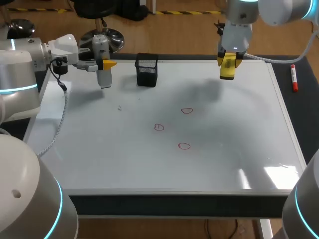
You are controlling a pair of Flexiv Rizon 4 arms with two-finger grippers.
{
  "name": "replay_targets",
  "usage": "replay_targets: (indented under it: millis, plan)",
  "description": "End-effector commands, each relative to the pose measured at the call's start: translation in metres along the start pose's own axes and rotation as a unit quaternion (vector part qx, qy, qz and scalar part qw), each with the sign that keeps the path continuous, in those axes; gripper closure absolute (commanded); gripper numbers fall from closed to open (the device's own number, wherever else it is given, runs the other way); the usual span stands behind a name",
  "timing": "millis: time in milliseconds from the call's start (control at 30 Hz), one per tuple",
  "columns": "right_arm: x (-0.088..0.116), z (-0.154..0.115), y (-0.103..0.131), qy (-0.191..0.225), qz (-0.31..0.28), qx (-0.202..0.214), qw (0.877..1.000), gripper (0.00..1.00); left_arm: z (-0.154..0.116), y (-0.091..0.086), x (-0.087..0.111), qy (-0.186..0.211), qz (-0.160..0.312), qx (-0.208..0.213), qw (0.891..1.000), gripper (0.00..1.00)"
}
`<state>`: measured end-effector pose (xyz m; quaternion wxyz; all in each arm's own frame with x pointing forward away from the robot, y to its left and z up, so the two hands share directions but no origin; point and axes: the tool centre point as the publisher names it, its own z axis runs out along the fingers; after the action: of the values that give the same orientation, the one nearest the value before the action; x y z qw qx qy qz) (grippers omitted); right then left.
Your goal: Pick up the inspection probe, press it on each red-marked spot on the whiteboard one by one, put down the probe, pick up the eraser, and wipe off all the red marks.
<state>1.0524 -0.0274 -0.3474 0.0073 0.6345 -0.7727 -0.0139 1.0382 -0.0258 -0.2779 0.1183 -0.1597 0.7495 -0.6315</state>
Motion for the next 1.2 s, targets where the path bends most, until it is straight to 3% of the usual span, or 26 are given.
replay_targets:
  millis: [33, 233, 433, 733, 1200]
  plan:
    - [0.001, -0.001, 0.000, 0.001, -0.001, 0.002, 1.000, 1.00, 0.000, 0.000, 0.000, -0.001, 0.001, 0.001, 1.000, 1.00]
    - [0.001, -0.001, 0.000, 0.001, -0.001, 0.002, 1.000, 1.00, 0.000, -0.003, 0.001, -0.001, 0.004, 0.001, 1.000, 1.00]
    - [0.001, -0.001, 0.000, 0.001, -0.001, 0.002, 1.000, 1.00, 0.008, -0.011, 0.019, 0.016, 0.011, 0.015, 1.000, 1.00]
    - [0.001, -0.001, 0.000, 0.001, -0.001, 0.002, 1.000, 1.00, 0.022, -0.021, 0.063, 0.055, 0.016, 0.037, 0.998, 1.00]
    - [0.001, -0.001, 0.000, 0.001, -0.001, 0.002, 1.000, 1.00, 0.053, -0.027, 0.125, 0.121, 0.027, 0.039, 0.992, 1.00]
